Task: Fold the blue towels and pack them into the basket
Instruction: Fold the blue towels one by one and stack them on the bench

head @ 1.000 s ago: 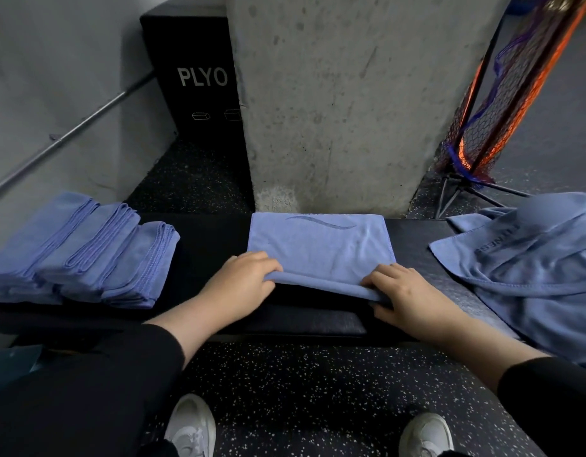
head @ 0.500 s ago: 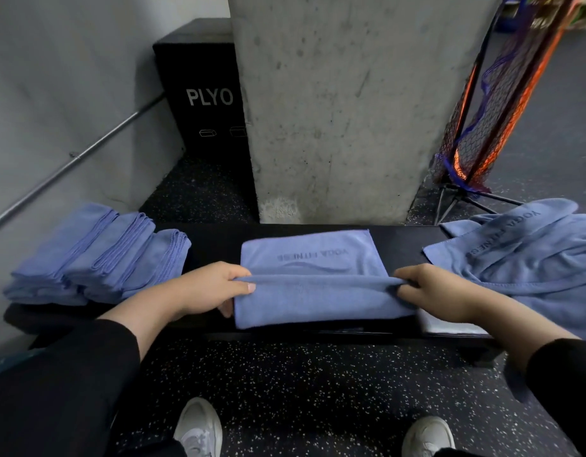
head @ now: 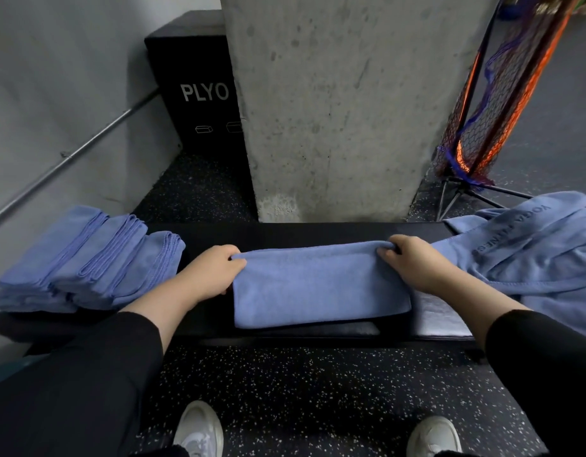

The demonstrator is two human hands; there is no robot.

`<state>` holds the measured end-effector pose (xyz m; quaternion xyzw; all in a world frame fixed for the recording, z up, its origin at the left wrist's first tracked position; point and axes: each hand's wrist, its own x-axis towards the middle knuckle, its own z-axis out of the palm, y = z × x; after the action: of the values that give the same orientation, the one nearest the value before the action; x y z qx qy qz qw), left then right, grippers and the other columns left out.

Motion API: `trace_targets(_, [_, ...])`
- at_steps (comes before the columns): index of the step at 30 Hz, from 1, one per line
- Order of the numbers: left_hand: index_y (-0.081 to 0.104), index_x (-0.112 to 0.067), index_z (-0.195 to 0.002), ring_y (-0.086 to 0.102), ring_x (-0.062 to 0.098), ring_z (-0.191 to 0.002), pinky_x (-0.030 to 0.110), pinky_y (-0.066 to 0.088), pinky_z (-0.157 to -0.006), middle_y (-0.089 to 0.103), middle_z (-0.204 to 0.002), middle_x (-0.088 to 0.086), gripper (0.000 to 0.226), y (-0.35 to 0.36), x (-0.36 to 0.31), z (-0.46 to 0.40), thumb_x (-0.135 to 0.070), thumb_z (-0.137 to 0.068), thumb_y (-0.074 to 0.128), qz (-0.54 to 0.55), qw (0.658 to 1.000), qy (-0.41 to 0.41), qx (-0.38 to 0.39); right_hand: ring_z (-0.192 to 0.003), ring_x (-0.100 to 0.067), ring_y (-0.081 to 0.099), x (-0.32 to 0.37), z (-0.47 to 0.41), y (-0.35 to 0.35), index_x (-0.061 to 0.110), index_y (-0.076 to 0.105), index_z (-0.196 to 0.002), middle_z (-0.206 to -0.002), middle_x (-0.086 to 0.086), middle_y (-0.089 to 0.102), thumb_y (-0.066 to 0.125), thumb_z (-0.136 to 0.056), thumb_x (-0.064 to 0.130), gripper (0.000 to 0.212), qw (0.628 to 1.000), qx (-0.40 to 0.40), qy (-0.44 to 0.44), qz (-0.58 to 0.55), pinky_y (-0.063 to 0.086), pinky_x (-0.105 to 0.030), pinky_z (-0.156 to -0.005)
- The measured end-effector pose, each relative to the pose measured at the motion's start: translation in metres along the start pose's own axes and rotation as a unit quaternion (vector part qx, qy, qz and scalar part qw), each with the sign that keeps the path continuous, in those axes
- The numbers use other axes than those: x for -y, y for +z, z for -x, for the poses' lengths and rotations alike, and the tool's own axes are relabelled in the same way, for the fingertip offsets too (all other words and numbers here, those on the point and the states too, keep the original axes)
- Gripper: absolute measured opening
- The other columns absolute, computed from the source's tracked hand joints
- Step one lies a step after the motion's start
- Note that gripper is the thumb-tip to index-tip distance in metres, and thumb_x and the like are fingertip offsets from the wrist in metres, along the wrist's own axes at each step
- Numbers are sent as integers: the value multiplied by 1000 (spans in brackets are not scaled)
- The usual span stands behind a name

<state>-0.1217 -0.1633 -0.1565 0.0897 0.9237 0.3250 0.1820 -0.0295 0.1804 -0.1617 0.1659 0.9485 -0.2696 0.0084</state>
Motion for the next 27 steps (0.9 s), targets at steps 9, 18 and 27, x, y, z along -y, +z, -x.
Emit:
trace_targets(9, [55, -19, -92, 64, 22, -74, 32, 42, -62, 64, -85, 1, 18, 14, -2, -41, -36, -100, 55, -110, 988, -10, -110, -97, -36, 61, 0, -39, 16, 15, 51, -80, -89, -11, 61, 59, -95, 42, 32, 994, -28, 38, 98, 36, -36, -68])
trace_targets(18, [60, -33, -133, 41, 14, -131, 36, 28, -106, 47, -143, -11, 34, 27, 6, -39, -38, -100, 58, -254, 949, 180, -41, -94, -29, 62, 34, -11, 20, 24, 63, -99, -99, -3, 64, 64, -88, 42, 21, 989, -39, -86, 116, 48, -36, -76])
trace_targets(27, [58, -37, -135, 45, 11, -125, 35, 29, -104, 53, -134, -15, 33, 27, 11, -29, -33, -104, 45, -268, 948, 168, -31, -115, -28, 54, 60, 14, 58, 16, 57, -119, -117, -6, 53, 42, -100, 51, 42, 976, 32, -45, 210, 46, -41, -89])
